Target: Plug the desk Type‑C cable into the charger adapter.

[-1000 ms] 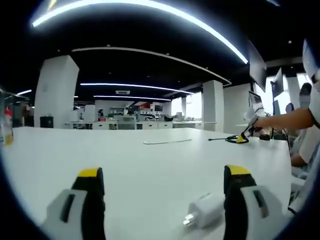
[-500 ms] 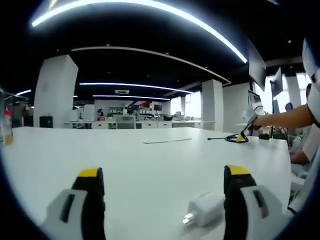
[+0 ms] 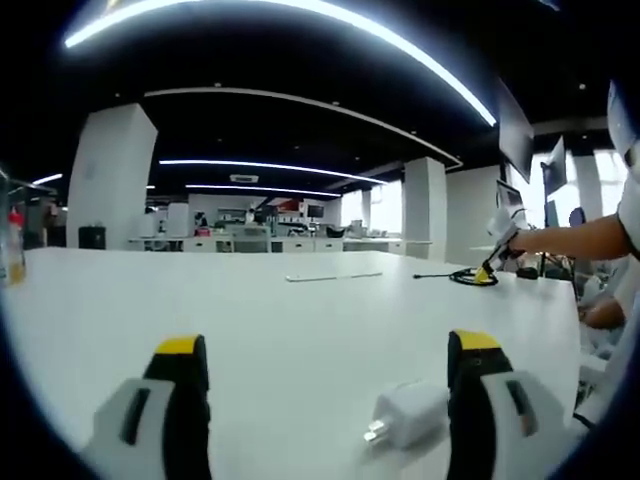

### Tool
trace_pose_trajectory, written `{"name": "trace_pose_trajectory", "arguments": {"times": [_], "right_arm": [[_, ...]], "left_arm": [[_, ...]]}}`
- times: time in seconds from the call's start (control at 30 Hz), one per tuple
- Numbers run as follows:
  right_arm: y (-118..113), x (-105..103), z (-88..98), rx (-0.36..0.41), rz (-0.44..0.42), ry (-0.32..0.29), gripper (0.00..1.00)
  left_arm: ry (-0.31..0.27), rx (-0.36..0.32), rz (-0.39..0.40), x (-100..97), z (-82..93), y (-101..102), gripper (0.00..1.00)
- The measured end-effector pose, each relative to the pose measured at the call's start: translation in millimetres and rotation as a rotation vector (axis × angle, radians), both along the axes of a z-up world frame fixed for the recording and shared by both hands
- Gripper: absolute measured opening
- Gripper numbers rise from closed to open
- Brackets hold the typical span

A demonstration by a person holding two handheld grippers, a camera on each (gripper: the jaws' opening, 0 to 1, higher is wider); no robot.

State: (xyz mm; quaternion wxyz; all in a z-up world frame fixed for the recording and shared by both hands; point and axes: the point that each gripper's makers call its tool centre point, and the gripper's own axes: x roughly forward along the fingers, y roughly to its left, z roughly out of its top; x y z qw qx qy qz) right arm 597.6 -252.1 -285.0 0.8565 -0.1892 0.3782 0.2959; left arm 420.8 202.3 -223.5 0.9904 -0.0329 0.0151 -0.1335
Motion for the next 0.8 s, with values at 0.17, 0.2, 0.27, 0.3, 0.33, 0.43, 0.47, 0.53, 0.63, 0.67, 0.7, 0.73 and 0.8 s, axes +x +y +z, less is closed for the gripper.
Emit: {"name": "trace_pose_trajectory", "arguments": {"times": [0.17, 0.2, 0.27, 0.3, 0.33, 0.43, 0.47, 0.53, 0.63, 0.67, 0.7, 0.73, 0.8], "right_arm": [[4.0, -5.7, -1.6, 0.003, 0.011, 0.011, 0.02], [6.5, -8.8, -1.7, 0.002, 0.014, 0.014, 0.02], [9.2, -12.5, -2.0, 0.003, 0.021, 0.023, 0.02], [9.3, -13.6, -1.9, 0.005, 0.027, 0.029, 0.02], [9.7, -14.6, -1.6, 0.006, 0.031, 0.032, 0.02], [3.0, -10.2, -1.4, 0.011, 0.044, 0.047, 0.02], [1.7, -9.7, -1.1, 0.01, 0.05, 0.05, 0.02], [6.9, -16.5, -0.8, 0.008, 0.066, 0.057, 0.02], [10.4, -22.4, -0.7, 0.003, 0.084, 0.069, 0.02], [11.7, -24.5, -0.7, 0.001, 0.089, 0.072, 0.02], [17.8, -30.9, -1.1, 0.001, 0.095, 0.074, 0.02], [21.1, -35.0, -0.9, 0.002, 0.1, 0.076, 0.02], [21.8, -37.6, 0.0, 0.008, 0.112, 0.082, 0.02]], "left_arm": [[0.005, -0.001, -0.002, -0.6, -0.6, 0.1, 1.0], [0.005, -0.001, -0.003, -0.4, -0.9, -0.2, 1.0], [0.003, 0.0, -0.006, 0.1, -1.1, -1.0, 1.0], [0.002, 0.001, -0.007, 0.1, -0.6, -1.1, 1.0], [0.0, 0.002, -0.008, 0.1, 0.1, -1.1, 1.0], [-0.002, 0.008, -0.009, 0.0, 1.3, -1.1, 1.0], [-0.003, 0.009, -0.01, -0.1, 1.6, -1.3, 1.0], [-0.002, 0.01, -0.012, -0.1, 2.0, -1.7, 1.0], [-0.003, 0.01, -0.013, 0.3, 2.2, -2.9, 1.0], [-0.005, 0.012, -0.014, 0.5, 2.9, -3.6, 1.0], [-0.007, 0.015, -0.015, 0.3, 3.7, -3.6, 1.0], [-0.01, 0.02, -0.015, 0.2, 4.7, -3.6, 1.0], [-0.016, 0.034, -0.015, -0.2, 6.8, -3.3, 1.0]]}}
